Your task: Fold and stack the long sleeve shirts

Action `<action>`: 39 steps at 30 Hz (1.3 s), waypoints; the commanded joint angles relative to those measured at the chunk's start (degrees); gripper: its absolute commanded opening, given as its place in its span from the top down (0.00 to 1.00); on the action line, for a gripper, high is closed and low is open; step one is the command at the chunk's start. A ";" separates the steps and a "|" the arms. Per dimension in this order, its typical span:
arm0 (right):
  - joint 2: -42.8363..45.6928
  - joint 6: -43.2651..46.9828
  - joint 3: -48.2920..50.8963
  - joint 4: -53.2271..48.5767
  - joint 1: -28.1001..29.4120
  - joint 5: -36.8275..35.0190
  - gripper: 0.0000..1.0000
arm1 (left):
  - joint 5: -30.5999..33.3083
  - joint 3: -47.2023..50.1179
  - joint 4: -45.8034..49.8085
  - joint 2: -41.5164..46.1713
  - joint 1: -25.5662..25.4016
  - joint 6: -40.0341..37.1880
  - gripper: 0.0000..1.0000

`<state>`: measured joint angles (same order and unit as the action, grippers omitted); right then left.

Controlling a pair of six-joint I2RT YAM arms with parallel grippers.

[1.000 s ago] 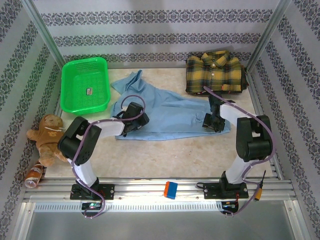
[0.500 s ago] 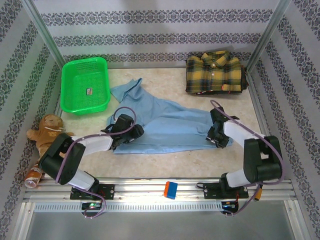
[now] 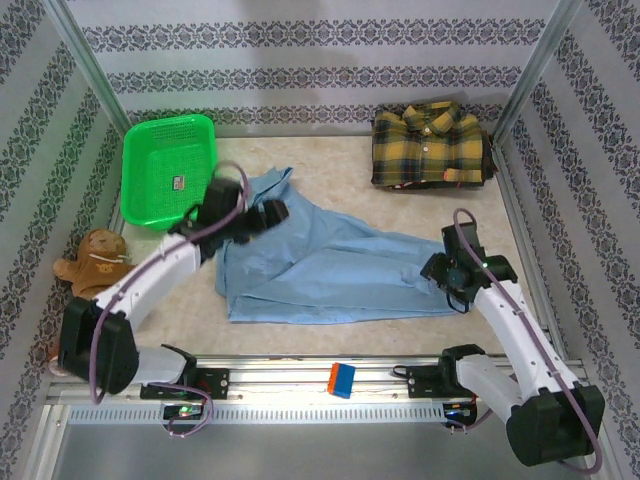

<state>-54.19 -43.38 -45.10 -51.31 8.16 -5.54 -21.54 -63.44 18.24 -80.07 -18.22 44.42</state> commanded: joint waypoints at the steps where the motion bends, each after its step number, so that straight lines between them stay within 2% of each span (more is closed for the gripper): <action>1: -3.63 7.66 -6.49 2.27 0.98 4.84 0.26 | -0.63 -14.50 15.42 -10.72 2.07 -13.84 0.11; 5: -13.42 14.15 -13.78 5.25 1.83 11.16 0.25 | 2.87 -34.18 25.61 -27.59 2.93 -21.34 0.14; 9: -23.63 19.36 -19.65 6.17 2.63 15.69 0.25 | 5.89 -49.75 30.63 -41.03 2.87 -24.41 0.20; 11: -27.24 21.16 -20.95 7.34 3.41 16.64 0.25 | 7.01 -55.40 32.01 -46.16 2.59 -25.38 0.21; 15: -33.12 22.79 -21.18 10.53 3.78 20.02 0.25 | 13.74 -68.50 39.70 -56.59 1.60 -27.64 0.23; 18: -37.41 24.40 -22.92 9.34 3.76 21.58 0.27 | 18.44 -77.70 43.76 -63.09 0.63 -29.67 0.23; 21: -39.70 25.26 -23.19 10.20 3.73 21.68 0.27 | 19.12 -83.71 43.50 -67.93 0.30 -30.77 0.23; 24: -42.19 24.17 -24.14 9.29 3.19 21.09 0.28 | 21.12 -84.82 42.57 -70.41 0.39 -31.10 0.30; 26: -42.82 23.62 -23.79 9.79 3.18 21.23 0.28 | 21.39 -84.54 41.13 -70.75 0.63 -31.34 0.44; 30: -45.61 23.71 -22.75 10.17 2.96 19.95 0.29 | 13.53 -84.16 34.36 -70.75 0.91 -30.99 0.69; 33: -47.26 23.11 -22.02 11.32 2.59 19.79 0.30 | 11.67 -83.82 30.91 -69.20 0.99 -30.69 0.89; 35: -47.69 22.67 -21.21 12.33 2.45 19.20 0.30 | 10.65 -79.95 24.56 -65.43 0.93 -29.98 0.92; 39: -48.96 22.43 -20.05 13.24 1.62 18.74 0.31 | 8.40 -63.54 1.15 -53.66 0.97 -28.62 0.93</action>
<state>-101.97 -20.60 -66.13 -39.05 10.61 14.39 -10.39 -132.40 38.41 -143.09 -17.52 14.35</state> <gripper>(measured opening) 0.694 0.074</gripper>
